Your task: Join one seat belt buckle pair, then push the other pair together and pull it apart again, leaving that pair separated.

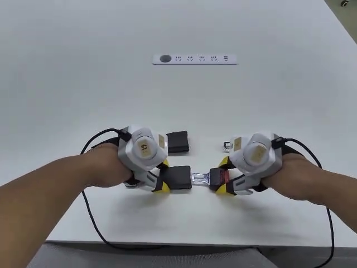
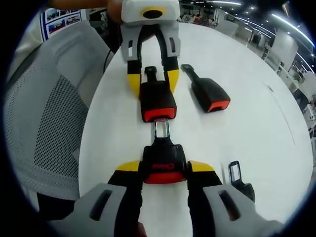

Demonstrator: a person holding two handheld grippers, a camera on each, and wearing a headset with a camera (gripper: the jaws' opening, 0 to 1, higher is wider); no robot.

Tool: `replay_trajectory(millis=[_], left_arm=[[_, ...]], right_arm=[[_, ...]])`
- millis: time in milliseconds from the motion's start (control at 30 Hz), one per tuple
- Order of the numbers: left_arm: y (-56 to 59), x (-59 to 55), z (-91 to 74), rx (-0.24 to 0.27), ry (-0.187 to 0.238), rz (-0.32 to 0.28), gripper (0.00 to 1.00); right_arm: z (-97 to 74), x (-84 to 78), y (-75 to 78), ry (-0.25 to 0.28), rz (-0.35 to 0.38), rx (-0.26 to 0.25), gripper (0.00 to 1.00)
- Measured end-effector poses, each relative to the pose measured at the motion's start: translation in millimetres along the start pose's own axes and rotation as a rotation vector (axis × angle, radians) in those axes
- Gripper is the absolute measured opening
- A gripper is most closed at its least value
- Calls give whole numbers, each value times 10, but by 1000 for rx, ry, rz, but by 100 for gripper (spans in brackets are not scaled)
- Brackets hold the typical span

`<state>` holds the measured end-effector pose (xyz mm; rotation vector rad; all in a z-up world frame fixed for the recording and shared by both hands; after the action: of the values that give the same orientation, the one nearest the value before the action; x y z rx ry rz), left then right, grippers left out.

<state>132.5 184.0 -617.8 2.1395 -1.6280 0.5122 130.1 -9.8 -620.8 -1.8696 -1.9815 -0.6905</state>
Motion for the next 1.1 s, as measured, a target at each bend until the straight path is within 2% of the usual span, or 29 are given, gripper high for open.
replay_trajectory(millis=[367, 500, 667, 900, 1100], left_arm=[[-3, -7, -3, 0, -2, -3, 32], [-7, -6, 2, 2, -6, -2, 32], [1, -1, -1, 2, -5, -1, 32], [5, 5, -14, -2, -1, 2, 32], [-14, 2, -8, -11, -4, 18, 32]], right_arm=[[28, 35, 5, -7, -1, -6, 34], [34, 85, -22, -21, -47, -22, 34], [63, 122, -9, -8, -51, -24, 34], [95, 124, 35, 32, -25, 6, 34], [107, 112, 75, 52, -58, 38, 33]])
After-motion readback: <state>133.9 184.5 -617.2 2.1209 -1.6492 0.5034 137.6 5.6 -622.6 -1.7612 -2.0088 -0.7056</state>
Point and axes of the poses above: the centre of the closed fingertips' face, and the gripper's own axes: z roughly forward along the fingers, y roughly to its right, x roughly out of its top, the point moved 9 cm from there along -z, roughly backward along the fingers, and after that the axes turned 9 degrees about -z, right-handed, at the moved point
